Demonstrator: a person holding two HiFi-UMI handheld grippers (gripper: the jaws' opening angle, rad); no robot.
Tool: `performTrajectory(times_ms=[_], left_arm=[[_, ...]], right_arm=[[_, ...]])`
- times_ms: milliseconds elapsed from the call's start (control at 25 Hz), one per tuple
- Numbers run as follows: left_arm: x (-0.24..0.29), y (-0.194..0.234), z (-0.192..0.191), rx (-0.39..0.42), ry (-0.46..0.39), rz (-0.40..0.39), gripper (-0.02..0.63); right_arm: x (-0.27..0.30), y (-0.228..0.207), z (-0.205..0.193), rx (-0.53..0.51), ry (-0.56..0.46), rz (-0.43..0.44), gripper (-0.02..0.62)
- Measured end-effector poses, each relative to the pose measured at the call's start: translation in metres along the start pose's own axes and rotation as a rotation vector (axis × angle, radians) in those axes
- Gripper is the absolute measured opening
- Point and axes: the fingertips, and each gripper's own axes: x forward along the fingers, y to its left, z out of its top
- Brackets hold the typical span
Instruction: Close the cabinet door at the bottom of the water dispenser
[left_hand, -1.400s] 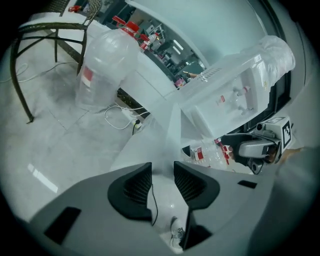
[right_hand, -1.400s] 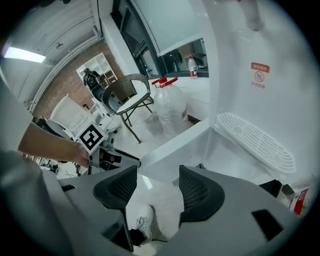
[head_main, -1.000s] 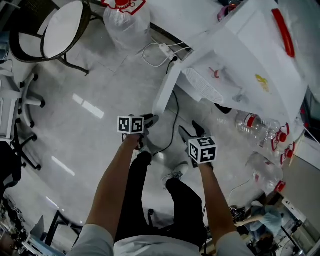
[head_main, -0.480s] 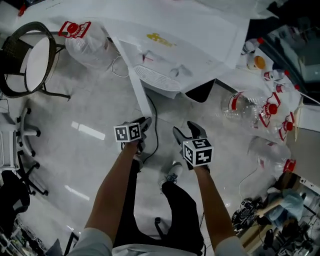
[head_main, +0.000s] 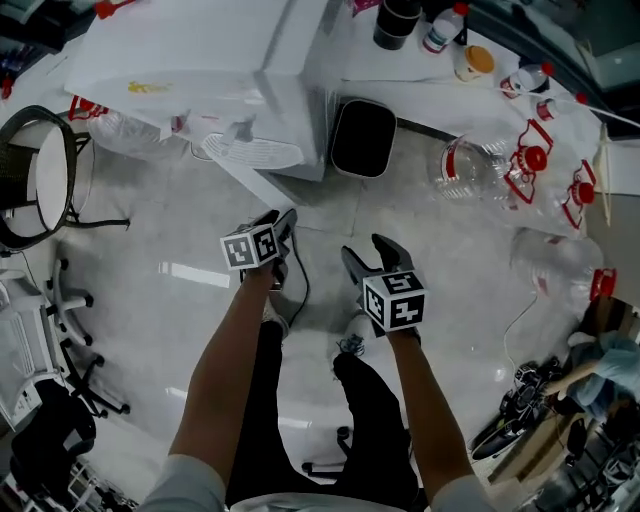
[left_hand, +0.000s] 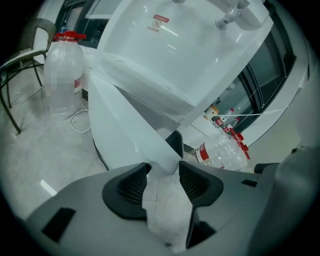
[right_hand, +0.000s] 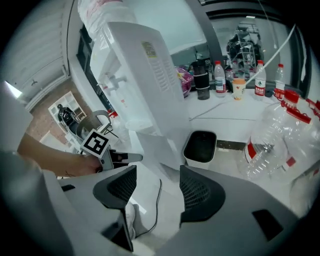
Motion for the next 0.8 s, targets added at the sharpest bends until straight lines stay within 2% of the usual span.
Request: performTrajectory(times_ms=[160,360,560,680,800], left_arm=[[0.016,-0.009,0.008,0.077,0.025,0.047,0.216],[0.042,-0.019,0.019,0.175,0.052,0.068,0.215],[0.066,-0.034,0.040,0.246,0.007,0.081,0.193],[0.078,-0.042,0.054,0.258,-0.032,0.091,0.193],[0.087,-0.046,0.061,0.240,-0.040,0.083,0.193]], right_arm=[[0.007,-0.014,-0.010,-0.020,0.010,-0.012,0.281],[0.003,-0.035,0.006,-0.067,-0.020,-0.050,0.281],[-0.013,-0.064,0.015,-0.043,-0.064,-0.103,0.281],[-0.022,-0.081,0.012,-0.060,-0.058,-0.149,0.281],[-0.027,-0.088,0.012,-0.047,-0.063,-0.158,0.281]])
